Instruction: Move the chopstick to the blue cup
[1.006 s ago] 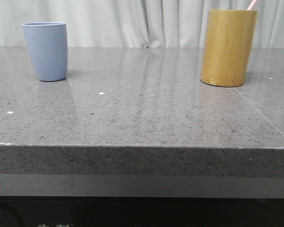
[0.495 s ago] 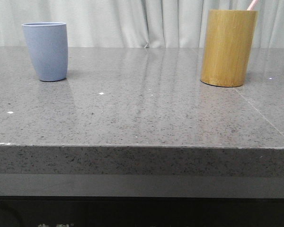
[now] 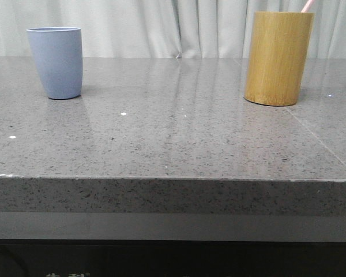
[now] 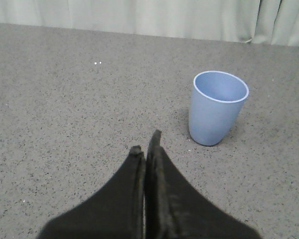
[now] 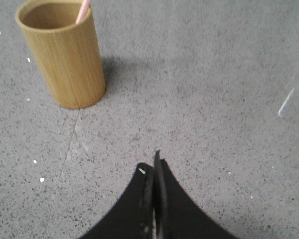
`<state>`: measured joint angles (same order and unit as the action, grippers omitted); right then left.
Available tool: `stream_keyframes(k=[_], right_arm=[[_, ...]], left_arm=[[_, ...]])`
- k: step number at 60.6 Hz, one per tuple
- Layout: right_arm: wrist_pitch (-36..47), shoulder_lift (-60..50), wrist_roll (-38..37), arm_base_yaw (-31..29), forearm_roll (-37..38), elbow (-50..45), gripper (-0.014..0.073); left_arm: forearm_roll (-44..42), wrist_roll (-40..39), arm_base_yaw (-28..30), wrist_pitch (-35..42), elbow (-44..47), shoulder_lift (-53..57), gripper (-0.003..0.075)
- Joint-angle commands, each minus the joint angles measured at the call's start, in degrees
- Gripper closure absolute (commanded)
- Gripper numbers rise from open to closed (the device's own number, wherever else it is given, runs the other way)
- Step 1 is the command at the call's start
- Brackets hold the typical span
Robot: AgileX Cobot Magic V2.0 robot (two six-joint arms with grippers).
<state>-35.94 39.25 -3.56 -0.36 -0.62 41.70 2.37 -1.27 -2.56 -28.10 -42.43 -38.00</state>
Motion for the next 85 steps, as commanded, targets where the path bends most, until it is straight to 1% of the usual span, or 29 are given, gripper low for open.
stream_keyframes(k=[1, 5, 8, 12, 16, 17, 18, 20, 24, 26, 30, 45, 53, 73, 85], right_arm=[[3.2, 1.5, 0.7, 0.1, 0.9, 1.9, 0.0660], [3.2, 2.0, 0.7, 0.1, 1.3, 1.9, 0.0645], [3.2, 2.2, 0.7, 0.1, 1.3, 1.9, 0.0604], [3.4, 2.2, 0.7, 0.1, 1.3, 1.9, 0.0515], [3.7, 2.2, 0.7, 0.1, 1.3, 1.9, 0.0386], [3.8, 2.2, 0.7, 0.1, 1.3, 1.9, 0.0339], [3.8, 2.2, 0.7, 0.1, 1.3, 1.9, 0.0307], [3.8, 2.2, 0.7, 0.1, 1.3, 1.9, 0.0230], [3.8, 2.2, 0.7, 0.1, 1.3, 1.9, 0.0126], [3.8, 2.2, 0.7, 0.1, 1.3, 1.9, 0.0078], [3.9, 2.2, 0.7, 0.1, 1.3, 2.0, 0.0034], [4.7, 2.2, 0.7, 0.1, 1.0, 2.1, 0.0033], [4.7, 2.2, 0.7, 0.1, 1.0, 2.1, 0.0033], [4.7, 2.2, 0.7, 0.1, 1.0, 2.1, 0.0033], [4.7, 2.2, 0.7, 0.1, 1.0, 2.1, 0.0033]], left_arm=[[-0.7, -0.1, 0.1, 4.1, -2.0, -1.8, 0.0738], [-1.7, -0.1, 0.1, 4.1, -2.0, -2.6, 0.0727], [-2.0, 0.0, 0.1, 4.1, -2.0, -3.1, 0.0692], [-2.0, 0.1, 0.1, 4.2, -2.0, -3.8, 0.0594], [-2.0, 0.1, 0.1, 4.3, -2.0, -4.3, 0.0432], [-2.0, 0.1, 0.1, 4.3, -2.0, -4.5, 0.0398], [-2.0, 0.1, 0.1, 4.5, -2.0, -4.5, 0.0347], [-2.0, 0.1, 0.1, 4.7, -2.0, -4.9, 0.0287], [-2.0, 0.1, 0.0, 4.8, -2.4, -5.2, 0.0200], [-2.0, 0.2, -0.3, 4.6, -2.8, -5.6, 0.0183], [-2.0, 0.2, -1.2, 3.2, -4.2, -7.0, 0.0185], [-2.4, 1.6, -7.0, -4.3, -14.1, -15.8, 0.0185], [-2.4, 1.7, -9.5, -8.5, -22.0, -22.8, 0.0185], [-1.7, 1.7, -9.8, -21.2, -42.1, -41.9, 0.0185], [-1.5, 1.7, -9.8, -26.4, -52.8, -51.7, 0.0186]])
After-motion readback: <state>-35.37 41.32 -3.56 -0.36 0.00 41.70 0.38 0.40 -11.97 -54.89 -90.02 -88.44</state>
